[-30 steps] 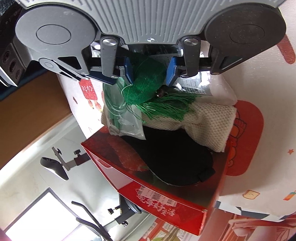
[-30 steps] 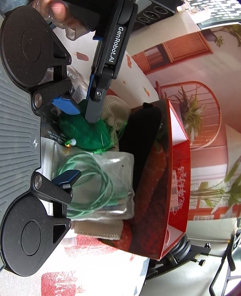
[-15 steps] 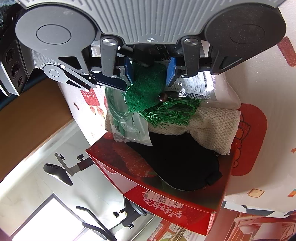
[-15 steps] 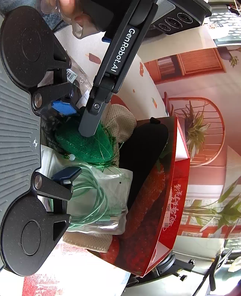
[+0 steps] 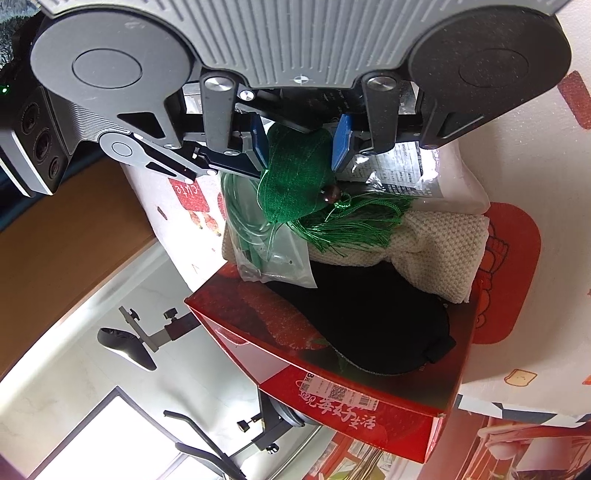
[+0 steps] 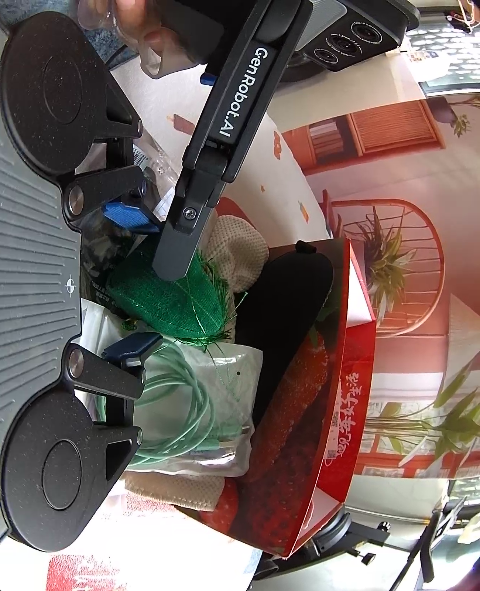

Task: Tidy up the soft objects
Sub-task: 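Lift the green pouch with the left gripper over the box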

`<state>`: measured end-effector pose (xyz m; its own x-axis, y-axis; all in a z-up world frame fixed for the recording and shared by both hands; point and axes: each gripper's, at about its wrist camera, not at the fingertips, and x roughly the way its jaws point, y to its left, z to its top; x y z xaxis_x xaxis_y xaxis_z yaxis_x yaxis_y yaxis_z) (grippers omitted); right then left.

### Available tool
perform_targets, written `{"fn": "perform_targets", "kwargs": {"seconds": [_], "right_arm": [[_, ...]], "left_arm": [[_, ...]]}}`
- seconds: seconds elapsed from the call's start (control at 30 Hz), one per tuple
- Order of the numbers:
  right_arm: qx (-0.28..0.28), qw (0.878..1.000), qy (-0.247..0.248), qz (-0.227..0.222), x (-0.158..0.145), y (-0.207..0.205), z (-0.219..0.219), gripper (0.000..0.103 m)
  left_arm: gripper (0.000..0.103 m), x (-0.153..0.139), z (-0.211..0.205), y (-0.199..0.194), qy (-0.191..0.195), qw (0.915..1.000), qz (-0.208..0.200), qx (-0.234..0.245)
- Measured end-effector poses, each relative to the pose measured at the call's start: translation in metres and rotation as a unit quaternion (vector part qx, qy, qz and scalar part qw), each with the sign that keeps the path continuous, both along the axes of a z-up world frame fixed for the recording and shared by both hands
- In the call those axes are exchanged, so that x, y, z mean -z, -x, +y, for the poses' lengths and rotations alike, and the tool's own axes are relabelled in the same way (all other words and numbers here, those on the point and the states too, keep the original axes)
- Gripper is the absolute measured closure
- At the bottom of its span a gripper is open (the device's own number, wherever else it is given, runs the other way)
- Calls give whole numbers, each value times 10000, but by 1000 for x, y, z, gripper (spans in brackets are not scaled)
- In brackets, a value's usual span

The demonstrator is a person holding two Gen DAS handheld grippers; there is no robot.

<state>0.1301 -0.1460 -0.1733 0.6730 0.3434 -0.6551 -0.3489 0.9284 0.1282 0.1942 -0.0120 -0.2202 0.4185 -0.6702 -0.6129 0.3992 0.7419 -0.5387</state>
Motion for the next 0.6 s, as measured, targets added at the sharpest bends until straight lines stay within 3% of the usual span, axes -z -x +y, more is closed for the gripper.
{"fn": "perform_targets", "kwargs": {"seconds": [0.23,0.47,0.6], "right_arm": [[-62,9998,-57,-152,-9,0,-1,51],[-122,9977,-45,-666,-38,-14,-2,51],[-135,9947,45,-1023,-59,-29,-2,51]], "left_arm": [[65,-13,-2,6,-238,9993,-274,16],[65,-54,-3,-2,-430,9953,-861,-39],[65,-79,-4,-14,-311,9930,-1134,-136]]}}
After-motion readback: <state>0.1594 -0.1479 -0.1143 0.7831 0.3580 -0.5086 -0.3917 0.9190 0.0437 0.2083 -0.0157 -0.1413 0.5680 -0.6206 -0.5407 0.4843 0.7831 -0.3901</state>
